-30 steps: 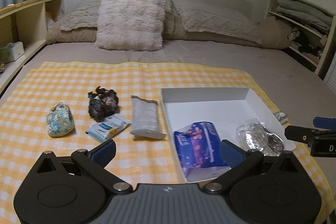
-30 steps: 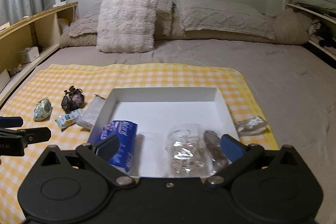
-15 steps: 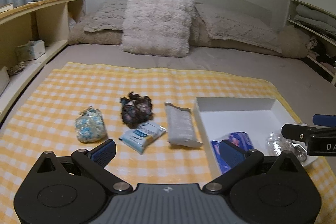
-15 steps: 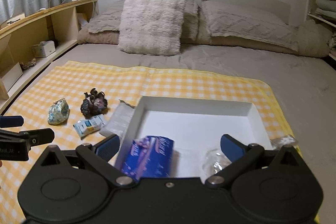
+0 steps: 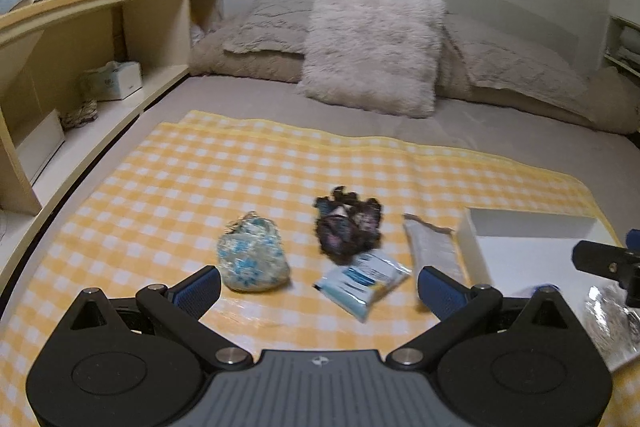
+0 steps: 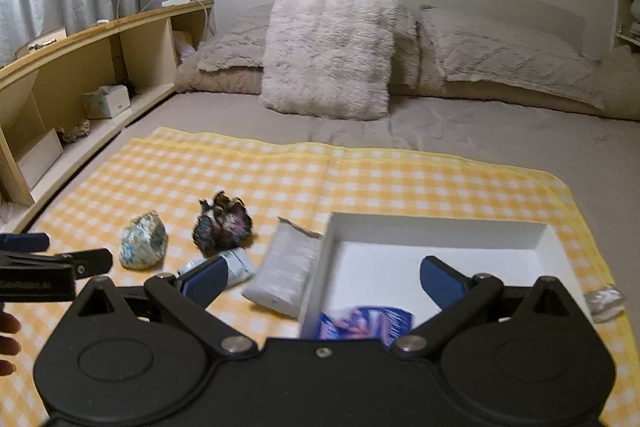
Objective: Organize soft objects
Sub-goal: 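Move the left tool to the floral drawstring pouch while the right tool reaches the grey-white packet, then close the left gripper on the floral pouch while the right tool lowers onto the packet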
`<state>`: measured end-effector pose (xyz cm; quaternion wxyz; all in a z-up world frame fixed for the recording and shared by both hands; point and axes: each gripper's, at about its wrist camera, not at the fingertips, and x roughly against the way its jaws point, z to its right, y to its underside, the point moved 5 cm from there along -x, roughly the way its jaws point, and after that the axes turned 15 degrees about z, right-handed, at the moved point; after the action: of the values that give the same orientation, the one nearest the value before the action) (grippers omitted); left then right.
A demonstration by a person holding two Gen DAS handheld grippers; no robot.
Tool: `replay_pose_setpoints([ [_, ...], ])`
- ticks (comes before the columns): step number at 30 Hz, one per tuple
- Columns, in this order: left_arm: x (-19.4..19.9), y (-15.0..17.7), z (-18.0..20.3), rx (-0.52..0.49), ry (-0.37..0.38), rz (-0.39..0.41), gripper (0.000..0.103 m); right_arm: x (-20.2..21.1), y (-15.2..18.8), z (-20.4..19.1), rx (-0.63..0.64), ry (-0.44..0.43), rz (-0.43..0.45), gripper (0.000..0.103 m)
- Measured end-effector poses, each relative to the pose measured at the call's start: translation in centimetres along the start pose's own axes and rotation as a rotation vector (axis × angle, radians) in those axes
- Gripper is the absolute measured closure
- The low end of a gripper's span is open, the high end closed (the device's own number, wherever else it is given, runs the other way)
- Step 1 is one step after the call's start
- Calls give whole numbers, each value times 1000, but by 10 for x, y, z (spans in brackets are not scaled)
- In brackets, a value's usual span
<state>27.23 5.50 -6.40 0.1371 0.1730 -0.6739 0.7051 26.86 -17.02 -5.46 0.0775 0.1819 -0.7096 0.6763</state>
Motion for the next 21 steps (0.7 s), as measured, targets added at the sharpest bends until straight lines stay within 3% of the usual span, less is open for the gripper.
replay_pose_setpoints([
  [6,-30,-2,-30,36,-62,-4,0,-29,-4,-19,-20,-15,-1,0],
  [11,-57,1,-45,11,-105,-35,0,-54,-4,-27,-51,-51,-32,1],
  [13,-67,3,-50,26,-117,-51,0,-66,-5,-29,-81,-77,-46,12],
  [18,-92,5,-61,129,-164,-107,0,-103,-3,-33,-182,-110,-128,25],
  [21,-109,6,-59,125,-172,-124,1,-124,7,-35,-199,-102,-181,32],
])
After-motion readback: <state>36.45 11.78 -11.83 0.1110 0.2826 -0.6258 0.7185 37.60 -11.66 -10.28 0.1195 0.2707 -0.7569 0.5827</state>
